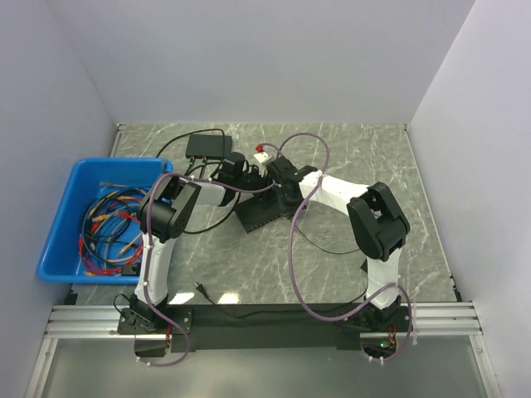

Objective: Insert the plug into the switch port

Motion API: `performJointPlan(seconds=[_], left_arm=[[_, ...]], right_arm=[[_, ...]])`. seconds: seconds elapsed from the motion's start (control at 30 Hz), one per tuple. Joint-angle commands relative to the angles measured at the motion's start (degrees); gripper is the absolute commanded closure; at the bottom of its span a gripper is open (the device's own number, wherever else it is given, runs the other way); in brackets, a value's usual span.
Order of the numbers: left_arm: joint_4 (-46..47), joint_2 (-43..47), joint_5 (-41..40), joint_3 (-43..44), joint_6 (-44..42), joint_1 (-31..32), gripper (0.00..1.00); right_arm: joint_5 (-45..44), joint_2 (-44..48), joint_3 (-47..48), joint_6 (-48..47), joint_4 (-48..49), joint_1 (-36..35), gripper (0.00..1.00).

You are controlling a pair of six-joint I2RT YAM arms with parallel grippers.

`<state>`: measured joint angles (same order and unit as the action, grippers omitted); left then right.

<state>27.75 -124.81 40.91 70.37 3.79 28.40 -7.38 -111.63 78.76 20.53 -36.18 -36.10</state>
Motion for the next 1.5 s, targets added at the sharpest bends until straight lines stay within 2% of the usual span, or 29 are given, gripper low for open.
performJointPlan(seconds=[0.0,0.1,0.2,0.5,0.93,1.1,1.23,1.33,1.47], left_arm=[[-17.99,-5.44,12.27,-4.36,-1.42,4.91,0.49],[-17.73,-5.79,12.09,-4.19,-0.72,4.47,0.49],[-16.15,-5.88,11.83,-4.63,0.78,3.77,0.50],[-14.74,-6.58,12.36,-4.54,2.97,2.53,0.50],[-11.76,-7.20,13.32,-4.80,6.05,1.39,0.49],[-6.14,-5.09,11.75,-7.43,10.35,0.08,0.47],[-0.07,-0.27,6.65,-11.99,16.76,-2.30,0.45],[2.48,4.21,0.51,-14.20,18.44,-2.56,0.42],[3.28,11.07,-13.54,-15.00,20.82,-2.65,0.41]], right_arm=[[-6.95,-0.16,6.58,-0.41,31.88,2.08,0.93],[-7.04,2.11,4.56,-0.76,32.32,2.17,0.77],[-6.95,4.22,1.93,-1.02,32.49,2.17,0.68],[-7.12,13.27,-6.86,-2.08,32.58,2.17,0.55],[-7.22,33.49,-22.77,-0.85,30.56,2.00,0.52],[-6.77,39.90,-29.00,0.64,30.47,1.82,0.52],[-7.30,43.86,-32.09,0.82,29.68,1.56,0.52],[-7.04,46.59,-34.46,1.26,29.85,1.29,0.52],[-6.51,49.23,-38.06,1.88,31.17,0.77,0.52]])
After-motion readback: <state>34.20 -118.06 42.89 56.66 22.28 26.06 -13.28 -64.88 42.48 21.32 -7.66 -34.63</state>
